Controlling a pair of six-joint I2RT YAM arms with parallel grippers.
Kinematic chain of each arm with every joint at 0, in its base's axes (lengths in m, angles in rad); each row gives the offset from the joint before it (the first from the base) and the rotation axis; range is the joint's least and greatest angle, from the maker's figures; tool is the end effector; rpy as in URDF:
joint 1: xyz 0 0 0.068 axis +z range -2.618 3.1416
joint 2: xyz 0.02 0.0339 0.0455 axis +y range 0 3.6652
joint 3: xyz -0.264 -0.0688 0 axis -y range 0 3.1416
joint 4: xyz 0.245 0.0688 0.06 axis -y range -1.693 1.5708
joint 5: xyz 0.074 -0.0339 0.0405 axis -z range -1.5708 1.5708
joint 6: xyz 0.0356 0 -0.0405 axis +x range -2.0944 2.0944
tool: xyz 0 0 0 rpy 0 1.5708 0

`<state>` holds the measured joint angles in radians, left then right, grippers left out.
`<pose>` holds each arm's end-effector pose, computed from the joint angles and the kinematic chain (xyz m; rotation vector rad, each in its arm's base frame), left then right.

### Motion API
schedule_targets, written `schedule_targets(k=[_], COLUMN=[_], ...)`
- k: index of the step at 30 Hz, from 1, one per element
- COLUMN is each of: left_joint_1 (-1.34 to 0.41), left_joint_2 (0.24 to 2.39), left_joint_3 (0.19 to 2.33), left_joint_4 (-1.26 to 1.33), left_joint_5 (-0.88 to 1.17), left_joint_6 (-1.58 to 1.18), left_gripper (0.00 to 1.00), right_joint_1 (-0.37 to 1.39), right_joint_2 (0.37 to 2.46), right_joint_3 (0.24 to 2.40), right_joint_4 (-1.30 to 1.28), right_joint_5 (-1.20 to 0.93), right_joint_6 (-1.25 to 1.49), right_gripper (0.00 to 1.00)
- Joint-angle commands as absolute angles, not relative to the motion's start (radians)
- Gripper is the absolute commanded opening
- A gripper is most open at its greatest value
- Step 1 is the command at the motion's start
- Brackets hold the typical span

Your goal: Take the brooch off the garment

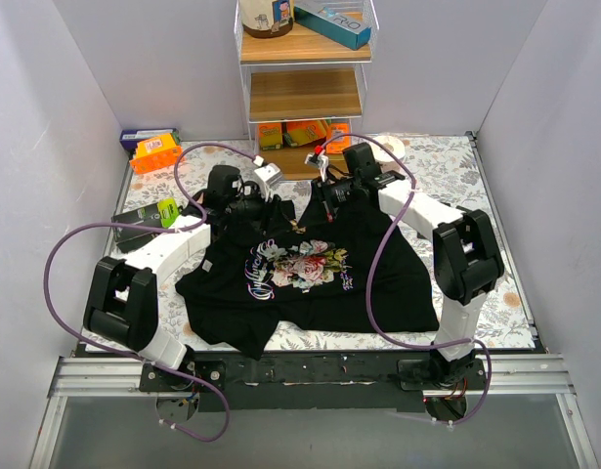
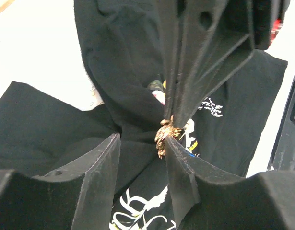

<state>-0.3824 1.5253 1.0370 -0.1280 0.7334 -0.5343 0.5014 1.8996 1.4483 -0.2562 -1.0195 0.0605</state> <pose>0.3014 -0.1469 0.2572 0.2767 2.2928 -1.2985 0.3557 0.2296 0.2503 -1.0261 2.0077 1.4516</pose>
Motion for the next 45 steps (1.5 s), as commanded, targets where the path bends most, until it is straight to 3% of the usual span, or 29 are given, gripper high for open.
schedule_targets(k=[1, 5, 7, 11, 17, 23, 30, 38, 43, 45], left_joint_1=[-0.350, -0.341, -0.328, -0.298, -0.299, -0.295, -0.269, -0.233, -0.233, -0.233], left_joint_2=[1.448, 1.411, 1.379, 1.350, 1.364, 1.367, 1.356, 1.382, 1.463, 1.483], left_joint_3=[1.019, 0.985, 0.957, 0.956, 1.031, 1.069, 1.045, 0.871, 0.890, 0.919], left_joint_4=[-0.126, -0.169, -0.160, -0.169, -0.252, -0.264, -0.287, -0.006, 0.162, 0.170], left_joint_5=[0.638, 0.594, 0.554, 0.427, 0.219, 0.225, 0.151, 0.434, 0.486, 0.537], left_joint_6=[-0.615, -0.666, -0.725, -0.782, -0.746, -0.755, -0.680, -0.695, -0.762, -0.781], left_gripper=[0.43, 0.42, 0.42, 0.43, 0.55, 0.57, 0.61, 0.62, 0.63, 0.59], right_joint_1=[0.525, 0.546, 0.552, 0.600, 0.659, 0.667, 0.650, 0.650, 0.658, 0.667], right_joint_2=[1.816, 1.841, 1.821, 1.859, 1.999, 2.048, 1.965, 1.914, 1.878, 1.853], right_joint_3=[1.428, 1.434, 1.373, 1.392, 1.550, 1.632, 1.540, 1.509, 1.520, 1.497], right_joint_4=[-0.158, -0.083, 0.085, 0.257, 0.441, 0.431, 0.431, 0.356, 0.267, 0.253], right_joint_5=[-0.918, -0.844, -0.781, -0.541, -0.399, -0.336, -0.278, -0.428, -0.451, -0.411], right_joint_6=[0.103, 0.165, 0.205, 0.348, 0.472, 0.460, 0.419, 0.255, 0.066, -0.039], right_gripper=[0.01, 0.01, 0.01, 0.01, 0.01, 0.01, 0.01, 0.01, 0.01, 0.01])
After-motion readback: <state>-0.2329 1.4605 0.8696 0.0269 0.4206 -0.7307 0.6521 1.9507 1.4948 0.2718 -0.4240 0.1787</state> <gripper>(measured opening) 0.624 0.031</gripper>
